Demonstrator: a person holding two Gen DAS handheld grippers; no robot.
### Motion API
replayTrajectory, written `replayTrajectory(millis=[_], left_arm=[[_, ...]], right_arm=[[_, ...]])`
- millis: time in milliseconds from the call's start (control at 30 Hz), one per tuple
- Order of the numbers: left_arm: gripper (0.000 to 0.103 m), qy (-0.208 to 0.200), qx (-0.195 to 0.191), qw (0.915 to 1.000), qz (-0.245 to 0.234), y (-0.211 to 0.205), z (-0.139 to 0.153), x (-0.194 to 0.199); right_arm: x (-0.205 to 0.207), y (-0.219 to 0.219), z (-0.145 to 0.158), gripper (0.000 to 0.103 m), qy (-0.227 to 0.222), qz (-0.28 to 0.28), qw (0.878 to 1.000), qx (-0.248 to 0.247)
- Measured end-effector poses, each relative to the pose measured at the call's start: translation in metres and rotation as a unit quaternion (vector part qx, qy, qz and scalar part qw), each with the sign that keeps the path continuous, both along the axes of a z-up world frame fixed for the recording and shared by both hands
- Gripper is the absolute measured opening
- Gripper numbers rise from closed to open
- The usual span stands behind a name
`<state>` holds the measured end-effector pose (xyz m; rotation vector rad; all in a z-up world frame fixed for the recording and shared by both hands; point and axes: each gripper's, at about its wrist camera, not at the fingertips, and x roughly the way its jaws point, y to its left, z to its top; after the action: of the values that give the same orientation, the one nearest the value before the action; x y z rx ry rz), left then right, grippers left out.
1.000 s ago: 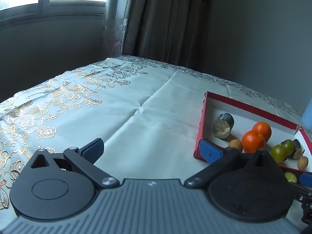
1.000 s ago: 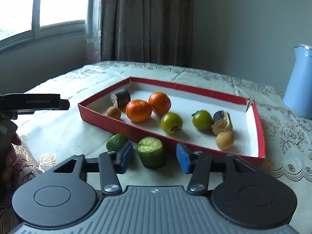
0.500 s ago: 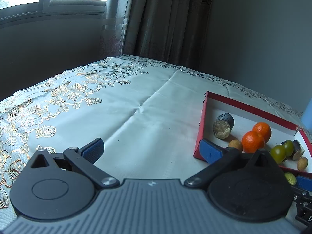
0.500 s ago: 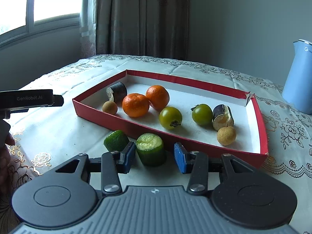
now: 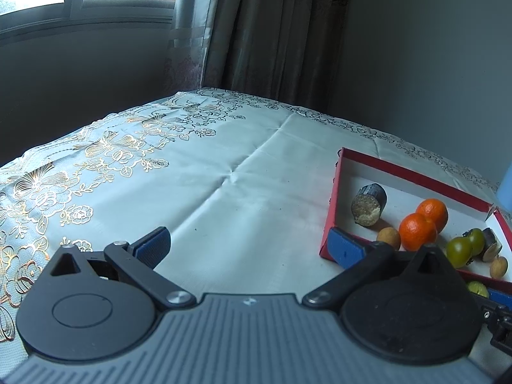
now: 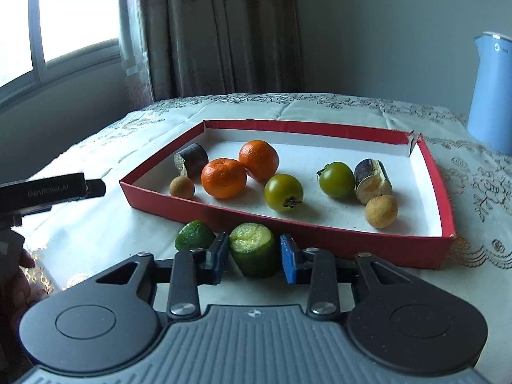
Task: Organize fruits
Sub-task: 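Close the right gripper around the cut green lime half, then carry the lime half into the red box and open the right gripper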
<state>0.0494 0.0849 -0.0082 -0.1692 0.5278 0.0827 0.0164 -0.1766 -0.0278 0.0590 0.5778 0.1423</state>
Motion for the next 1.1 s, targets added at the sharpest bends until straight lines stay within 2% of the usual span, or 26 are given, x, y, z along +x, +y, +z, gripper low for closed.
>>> replayTrajectory(millis=[300, 633, 1100], left_arm=[[0.103, 0.000, -0.001, 1.0000, 0.001, 0.000, 0.000, 0.000], [0.103, 0.000, -0.001, 1.0000, 0.001, 0.000, -0.001, 0.000], [0.103, 0.000, 0.009, 0.9999, 0.008, -0.002, -0.001, 0.000]], right_arm=[[-0.005, -0.004, -0.001, 0.033, -0.005, 0.002, 1.000, 0.022], [-0.023, -0.006, 0.003, 0.032, -0.029, 0.013, 1.000, 0.002], [-0.055, -0.026, 0.019, 0.032, -0.098, 0.022, 0.995, -0.001]])
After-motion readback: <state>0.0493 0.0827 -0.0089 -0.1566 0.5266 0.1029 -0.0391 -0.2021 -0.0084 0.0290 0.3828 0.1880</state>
